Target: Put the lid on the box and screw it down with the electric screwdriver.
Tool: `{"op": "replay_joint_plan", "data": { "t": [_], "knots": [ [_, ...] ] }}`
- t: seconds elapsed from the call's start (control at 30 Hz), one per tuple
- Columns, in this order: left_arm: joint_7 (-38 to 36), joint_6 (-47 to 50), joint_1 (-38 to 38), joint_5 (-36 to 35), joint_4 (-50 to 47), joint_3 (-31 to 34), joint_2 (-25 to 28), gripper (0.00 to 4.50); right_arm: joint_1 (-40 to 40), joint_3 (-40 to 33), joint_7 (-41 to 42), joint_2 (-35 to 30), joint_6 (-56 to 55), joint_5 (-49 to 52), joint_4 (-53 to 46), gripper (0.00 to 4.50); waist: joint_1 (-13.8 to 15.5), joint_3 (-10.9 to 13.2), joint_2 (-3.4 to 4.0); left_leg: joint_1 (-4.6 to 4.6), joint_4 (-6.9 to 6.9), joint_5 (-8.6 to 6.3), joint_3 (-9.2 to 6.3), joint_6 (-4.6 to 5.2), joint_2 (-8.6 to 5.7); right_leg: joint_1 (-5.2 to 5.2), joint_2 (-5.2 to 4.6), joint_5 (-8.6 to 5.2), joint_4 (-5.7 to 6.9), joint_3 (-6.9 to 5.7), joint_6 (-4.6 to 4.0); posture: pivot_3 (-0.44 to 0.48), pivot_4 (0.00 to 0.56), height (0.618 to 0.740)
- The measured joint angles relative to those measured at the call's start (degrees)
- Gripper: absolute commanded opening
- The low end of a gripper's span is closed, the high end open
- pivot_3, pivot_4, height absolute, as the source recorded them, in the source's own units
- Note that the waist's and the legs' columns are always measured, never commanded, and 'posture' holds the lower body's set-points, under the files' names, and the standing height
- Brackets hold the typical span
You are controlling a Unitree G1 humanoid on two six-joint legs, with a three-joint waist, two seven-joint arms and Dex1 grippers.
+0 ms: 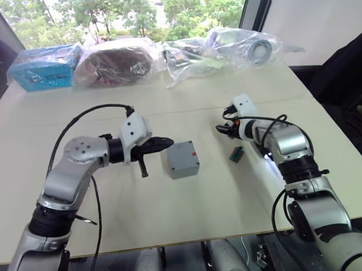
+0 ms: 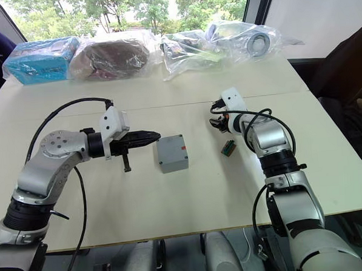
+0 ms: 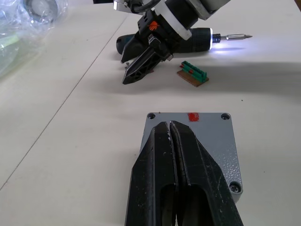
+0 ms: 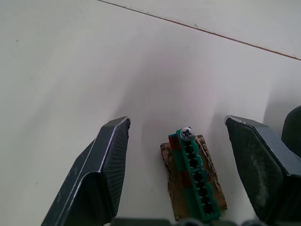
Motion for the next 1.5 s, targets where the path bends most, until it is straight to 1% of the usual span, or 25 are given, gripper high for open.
{"op": "replay_joint_plan", "data": {
  "t": [0.07, 0.13, 0.27, 0.3, 0.63, 0.77, 0.93, 1.07, 1.23, 1.3, 1.33, 1.37, 1.4, 1.43, 1.5],
  "knots": [
    [0.1, 0.3, 0.0, 0.0, -0.2, 0.0, 0.0, 0.0, 0.0, 0.0, 0.0, 0.1, 0.0, 0.0, 0.0, 2.66, 0.0, 0.0, 0.0, 0.0, 0.0, 0.0, 0.0, 0.0, 0.0, 0.0, 0.0, 0.0, 0.0, 0.0, 0.0, 0.0, 0.15, 0.74],
    [0.1, 0.8, 0.0, 0.0, -0.2, 0.0, 0.0, 0.0, 0.0, 0.0, 0.0, 0.1, -0.1, 0.0, 0.0, 1.96, 0.0, 0.0, 0.0, 0.0, 0.0, 0.0, 0.0, 0.0, 0.0, 0.0, 0.0, 0.0, 0.0, 0.0, 0.0, 0.0, 0.15, 0.74],
    [0.2, 1.0, -0.1, 0.0, -0.2, 0.0, 0.0, 0.0, 0.0, -0.1, 0.0, 0.1, -0.1, 0.0, 0.0, 0.33, 0.0, 0.0, 0.0, 0.0, 0.0, 0.0, 0.0, 0.0, 0.0, 0.0, 0.0, 0.0, 0.0, 0.0, 0.0, 0.0, 0.15, 0.74],
    [0.2, 1.1, -0.1, 0.0, -0.2, 0.0, 0.0, 0.0, 0.0, -0.1, 0.0, 0.1, -0.1, 0.0, 0.0, 0.05, 0.0, 0.0, 0.0, 0.0, 0.0, 0.0, 0.0, 0.0, 0.0, 0.0, 0.0, 0.0, 0.0, 0.0, 0.0, 0.0, 0.15, 0.74],
    [0.0, 1.1, -1.3, 0.0, -0.2, -0.2, -0.4, 0.0, 0.0, -1.1, 0.2, 0.1, 1.1, 0.4, -0.8, 0.05, -0.1, 0.0, 0.0, 0.0, 0.0, 0.0, 0.0, 0.0, 0.0, 0.0, 0.0, 0.0, 0.0, 0.0, 0.0, 0.0, 0.15, 0.74],
    [-0.1, 1.1, -1.3, 0.0, -0.1, -0.2, -0.5, 0.0, 0.0, -1.8, 1.9, -0.1, 6.0, 2.4, -4.4, 0.05, -0.2, 0.0, 0.0, 0.0, 0.0, 0.0, -0.01, 0.0, 0.0, 0.0, 0.0, 0.0, 0.01, 0.0, 0.0, 0.0, 0.15, 0.74],
    [-0.2, 1.0, -1.3, 0.0, 0.0, -0.2, -0.6, 0.0, 1.0, -1.0, 2.5, 0.4, 8.7, 3.2, -9.1, 0.05, -0.4, 0.0, 0.0, 0.0, 0.0, 0.0, -0.01, 0.0, 0.0, 0.0, 0.0, 0.0, 0.0, 0.0, 0.0, 0.0, 0.15, 0.74],
    [-0.2, 0.9, -1.3, 0.0, 0.0, -0.2, -0.7, 0.0, 2.6, 0.3, 2.5, 1.0, 8.5, 3.1, -9.5, 0.05, -0.7, 0.0, 0.0, 0.0, 0.0, 0.0, -0.01, 0.0, 0.0, 0.0, 0.0, 0.0, 0.0, 0.0, 0.0, 0.0, 0.15, 0.74],
    [-0.2, 0.9, -1.3, 0.0, 0.0, -0.2, -0.8, 0.0, 3.9, 2.4, 2.4, 1.3, 4.1, 1.4, -9.5, 0.05, -1.1, 0.0, 0.0, 0.0, 0.0, 0.0, -0.01, 0.0, 0.0, 0.01, 0.0, 0.0, 0.0, 0.0, 0.0, 0.0, 0.15, 0.74],
    [-0.2, 0.9, -1.3, 0.0, 0.0, -0.2, -0.8, 0.0, 4.3, 2.4, 2.6, 1.3, 3.1, 1.2, -9.5, 0.77, -1.1, 0.0, 0.0, 0.0, 0.0, 0.0, -0.02, 0.0, 0.0, 0.0, 0.0, 0.0, 0.01, 0.0, 0.01, 0.0, 0.15, 0.74],
    [-0.2, 0.9, -1.3, 0.0, 0.0, -0.2, -0.8, 0.0, 4.6, 2.5, 2.7, 1.3, 2.8, 1.2, -9.5, 0.95, -1.1, 0.0, 0.0, 0.0, 0.0, 0.0, -0.02, 0.0, 0.0, 0.0, 0.0, 0.0, 0.01, 0.0, 0.01, 0.0, 0.15, 0.74],
    [-0.2, 0.9, -1.2, 0.0, 0.0, -0.2, -0.8, 0.0, 5.0, 2.5, 3.1, 1.3, 2.5, 1.2, -9.5, 1.41, -1.1, 0.0, 0.0, 0.0, 0.0, 0.0, -0.02, 0.0, 0.0, 0.0, 0.0, 0.0, 0.01, -0.01, 0.0, 0.0, 0.15, 0.74],
    [-0.2, 0.9, -1.2, 0.0, 0.0, -0.2, -0.8, 0.0, 5.4, 2.5, 3.5, 1.3, 2.5, 1.2, -9.5, 1.73, -1.1, 0.0, 0.0, 0.0, 0.0, 0.0, -0.02, 0.0, 0.0, 0.0, 0.0, 0.0, 0.01, 0.0, 0.01, 0.0, 0.15, 0.74],
    [-0.2, 0.9, -1.2, 0.0, 0.0, -0.2, -0.8, 0.0, 5.7, 2.6, 3.6, 1.3, 2.6, 1.2, -9.5, 2.34, -1.1, 0.0, 0.0, 0.0, 0.0, 0.0, -0.02, 0.0, 0.0, 0.0, 0.0, 0.0, 0.01, 0.0, 0.01, 0.0, 0.15, 0.74],
    [-0.2, 0.9, -1.2, 0.0, 0.0, -0.2, -0.8, 0.0, 5.9, 2.6, 3.8, 1.2, 2.6, 1.2, -9.7, 2.75, -1.1, 0.0, 0.0, 0.0, 0.0, 0.0, -0.01, 0.0, 0.0, 0.0, 0.0, 0.0, 0.01, 0.0, 0.01, 0.0, 0.15, 0.74]
  ]
}}
